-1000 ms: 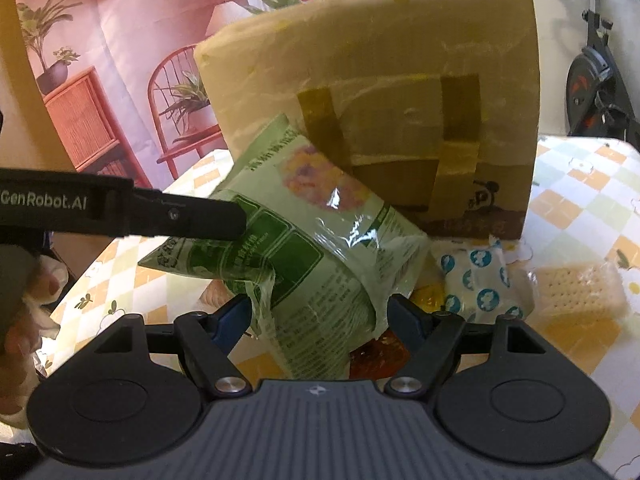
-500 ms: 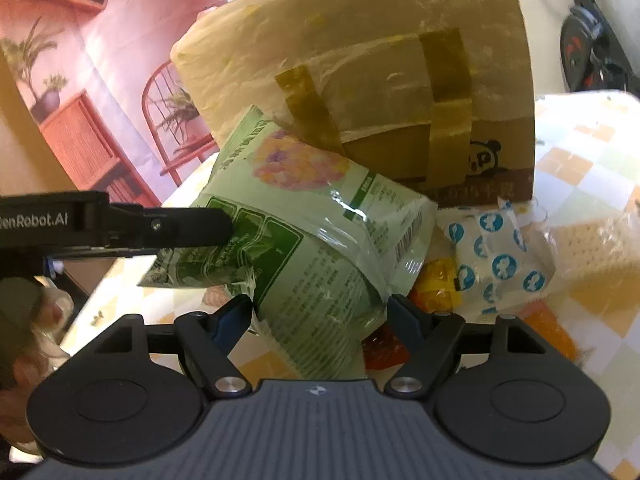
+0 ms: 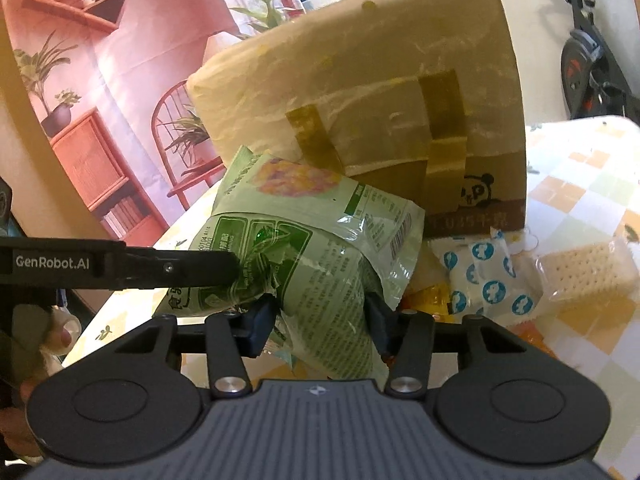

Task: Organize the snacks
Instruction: 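Lift both green bags up and carry them over the box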

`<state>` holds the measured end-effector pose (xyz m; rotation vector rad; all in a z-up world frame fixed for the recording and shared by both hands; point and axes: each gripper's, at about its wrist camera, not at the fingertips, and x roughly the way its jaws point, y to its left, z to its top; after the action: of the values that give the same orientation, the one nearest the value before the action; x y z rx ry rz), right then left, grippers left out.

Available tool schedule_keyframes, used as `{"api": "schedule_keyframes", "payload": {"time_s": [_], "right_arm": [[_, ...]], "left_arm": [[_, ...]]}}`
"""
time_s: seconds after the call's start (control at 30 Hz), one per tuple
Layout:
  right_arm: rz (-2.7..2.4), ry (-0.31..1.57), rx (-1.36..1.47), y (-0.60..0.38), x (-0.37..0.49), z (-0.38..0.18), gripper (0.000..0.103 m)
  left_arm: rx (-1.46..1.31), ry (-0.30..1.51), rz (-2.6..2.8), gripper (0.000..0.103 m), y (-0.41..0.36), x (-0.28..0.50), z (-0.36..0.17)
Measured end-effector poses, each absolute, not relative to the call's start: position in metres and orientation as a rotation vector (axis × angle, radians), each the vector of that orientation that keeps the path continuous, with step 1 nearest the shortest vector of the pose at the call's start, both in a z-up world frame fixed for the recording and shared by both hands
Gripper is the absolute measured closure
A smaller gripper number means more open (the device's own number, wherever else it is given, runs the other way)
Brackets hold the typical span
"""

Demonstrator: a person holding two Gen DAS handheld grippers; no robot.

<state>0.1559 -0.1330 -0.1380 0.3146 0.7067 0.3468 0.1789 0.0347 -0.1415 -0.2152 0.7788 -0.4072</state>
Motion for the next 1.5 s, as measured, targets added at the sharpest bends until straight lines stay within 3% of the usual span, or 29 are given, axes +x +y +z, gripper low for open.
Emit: {"api": "schedule_keyframes", "payload": {"time_s": [1.5], "right_arm": [[0.298,0.363,0.073,-0.146,0.155,-0.004,0.053]], "left_arm": [[-0.229,0.442,-0.565,0.048,0.021,0.198,-0.039]]}}
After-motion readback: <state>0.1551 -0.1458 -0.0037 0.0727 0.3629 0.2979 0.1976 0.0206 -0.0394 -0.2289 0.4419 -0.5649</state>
